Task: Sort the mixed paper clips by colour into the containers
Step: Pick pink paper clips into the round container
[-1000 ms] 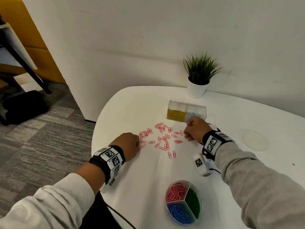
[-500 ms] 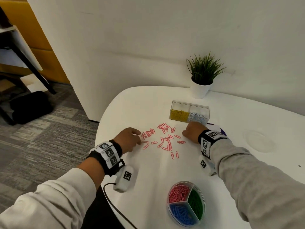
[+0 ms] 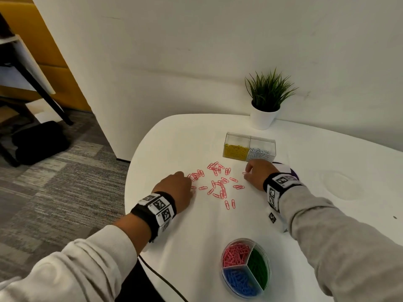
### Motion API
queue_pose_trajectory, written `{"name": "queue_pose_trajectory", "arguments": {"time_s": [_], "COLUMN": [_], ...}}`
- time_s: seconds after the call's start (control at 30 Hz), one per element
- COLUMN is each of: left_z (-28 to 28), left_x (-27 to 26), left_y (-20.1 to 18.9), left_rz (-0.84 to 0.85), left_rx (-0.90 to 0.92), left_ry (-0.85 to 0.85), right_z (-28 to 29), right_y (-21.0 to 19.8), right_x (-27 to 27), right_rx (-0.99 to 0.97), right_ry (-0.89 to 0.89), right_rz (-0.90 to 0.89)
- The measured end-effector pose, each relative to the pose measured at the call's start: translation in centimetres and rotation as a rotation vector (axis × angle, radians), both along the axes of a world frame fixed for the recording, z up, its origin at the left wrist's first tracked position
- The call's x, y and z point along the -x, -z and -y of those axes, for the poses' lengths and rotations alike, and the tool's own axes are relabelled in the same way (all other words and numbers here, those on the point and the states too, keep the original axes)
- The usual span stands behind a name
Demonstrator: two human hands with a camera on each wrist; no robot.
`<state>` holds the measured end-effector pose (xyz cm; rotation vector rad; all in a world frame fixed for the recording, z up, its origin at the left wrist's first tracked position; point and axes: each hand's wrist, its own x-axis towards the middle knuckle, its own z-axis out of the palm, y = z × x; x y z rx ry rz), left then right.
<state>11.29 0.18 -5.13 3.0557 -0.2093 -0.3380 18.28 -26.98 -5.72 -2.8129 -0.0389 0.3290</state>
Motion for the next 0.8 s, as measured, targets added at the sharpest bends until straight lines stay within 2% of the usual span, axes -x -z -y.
{"name": "queue_pose_trajectory", "arguments": {"time_s": [0.1, 0.2, 0.3, 0.4, 0.47, 0.53, 0.67, 0.8], "left_z": [0.2, 0.2, 0.4, 0.9, 1.4, 2.0, 3.6, 4.9], "left_x": [0.5, 0.8, 1.5, 2.8, 3.8, 4.9, 7.0, 8.8], "left_y": [0.3, -0.1, -1.4, -2.7, -3.6, -4.5, -5.7, -6.2], "left_rz": [-0.002, -0.085, -0.185, -0.243, -0.257, -0.267, -0.236, -0.250], "left_rx": [-0.047, -0.059, 0.022, 0.211, 0.331, 0.434, 0.445, 0.505], "left_ry": [0.041, 0.001, -0.005, -0.007, 0.019, 0.041, 0.158, 0.215], "right_z": [-0.9, -0.9, -0.3, -0.9, -1.9, -2.7, -3.3, -1.7], "right_y": [-0.4, -1.4, -3.5, -6.1, -7.3, -7.3, -6.2, -6.1], "right_x": [0.0, 1.0, 4.0, 9.3, 13.4, 16.5, 18.7, 19.7], "right_rx": [0.218, 0.296, 0.174, -0.024, -0.058, -0.010, 0.067, -0.126], "right_ry": [-0.161, -0.236, -0.309, -0.442, -0.577, -0.674, -0.703, -0.544], "right_rz": [-0.009, -0.113, -0.142, -0.092, -0.109, -0.118, -0.041, 0.002]}}
